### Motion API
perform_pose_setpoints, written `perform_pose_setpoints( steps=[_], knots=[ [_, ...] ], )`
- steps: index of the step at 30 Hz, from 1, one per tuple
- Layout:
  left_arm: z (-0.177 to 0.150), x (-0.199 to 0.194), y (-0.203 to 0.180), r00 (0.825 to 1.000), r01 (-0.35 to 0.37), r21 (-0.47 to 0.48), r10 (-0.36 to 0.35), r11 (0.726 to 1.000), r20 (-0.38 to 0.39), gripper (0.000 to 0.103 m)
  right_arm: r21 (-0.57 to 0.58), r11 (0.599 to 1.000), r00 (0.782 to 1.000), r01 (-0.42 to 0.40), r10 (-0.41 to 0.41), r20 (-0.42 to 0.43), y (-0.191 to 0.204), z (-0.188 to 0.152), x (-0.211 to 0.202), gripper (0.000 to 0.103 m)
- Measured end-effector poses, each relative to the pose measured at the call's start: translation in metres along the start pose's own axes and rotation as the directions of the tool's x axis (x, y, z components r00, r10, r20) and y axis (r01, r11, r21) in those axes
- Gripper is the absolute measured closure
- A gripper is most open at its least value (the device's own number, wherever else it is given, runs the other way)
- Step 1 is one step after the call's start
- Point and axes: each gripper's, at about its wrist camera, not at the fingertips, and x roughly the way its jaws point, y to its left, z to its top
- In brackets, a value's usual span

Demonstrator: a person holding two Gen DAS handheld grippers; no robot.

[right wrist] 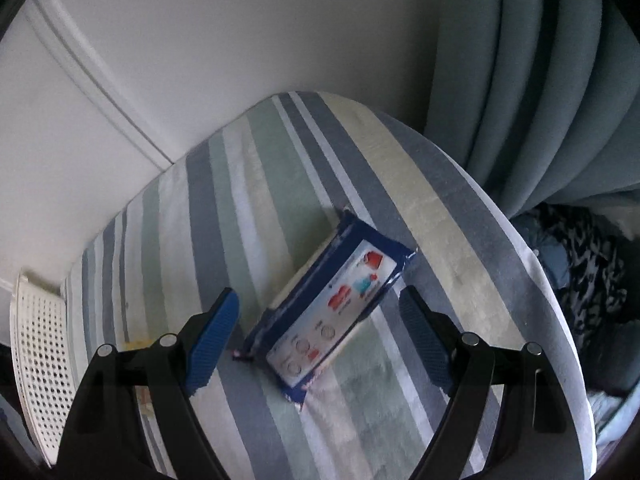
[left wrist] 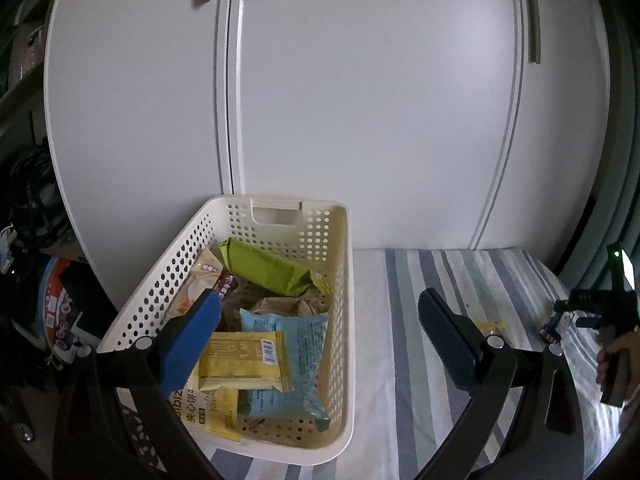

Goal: Organize snacks
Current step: 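Grasp the blue wafer pack with the right tool while the left tool reaches the clear pack, then lower the left tool over the clear yellow-labelled pack on the bed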

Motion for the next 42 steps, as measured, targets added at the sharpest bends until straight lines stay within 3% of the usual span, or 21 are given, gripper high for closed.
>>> perform_pose_setpoints(
  steps=[11,15,19,25,29,34,39,42],
  knots=[
    [-0.008,0.004,-0.01,1.0,0.009,0.034,-0.008,0.999,-0.02,0.003,-0.088,0.996,1.0,0.018,-0.018,0.0,0.036,-0.003,0.015,0.023],
    [-0.014,0.007,-0.013,0.999,0.012,0.044,-0.01,0.999,-0.035,0.003,-0.164,0.986,1.0,-0.007,0.006,-0.008,0.052,-0.01,0.017,0.029],
    [-0.021,0.011,-0.02,0.999,-0.001,0.082,0.005,0.997,-0.044,0.003,-0.235,0.972,0.999,0.023,-0.028,-0.018,0.06,-0.015,0.023,0.045],
    [-0.03,0.02,-0.039,0.998,-0.006,0.15,0.016,0.989,-0.068,0.003,-0.278,0.96,0.999,0.032,-0.034,0.0,0.061,-0.021,0.02,0.052],
    [-0.033,0.025,-0.052,0.994,0.035,0.151,-0.019,0.988,-0.106,0.003,-0.261,0.965,1.0,0.015,-0.016,-0.003,0.051,-0.022,0.016,0.055],
    [-0.038,0.039,-0.081,0.977,0.127,0.15,-0.098,0.981,-0.188,0.003,-0.246,0.969,1.0,-0.01,0.011,0.003,0.048,-0.022,0.014,0.055],
    [-0.043,0.064,-0.12,0.943,0.226,0.138,-0.181,0.964,-0.28,0.003,-0.258,0.966,1.0,0.003,0.0,0.011,0.049,-0.023,0.015,0.055],
    [-0.046,0.082,-0.144,0.927,0.245,0.148,-0.186,0.958,-0.325,0.003,-0.263,0.965,1.0,0.008,-0.005,0.013,0.05,-0.024,0.015,0.055]
  ],
)
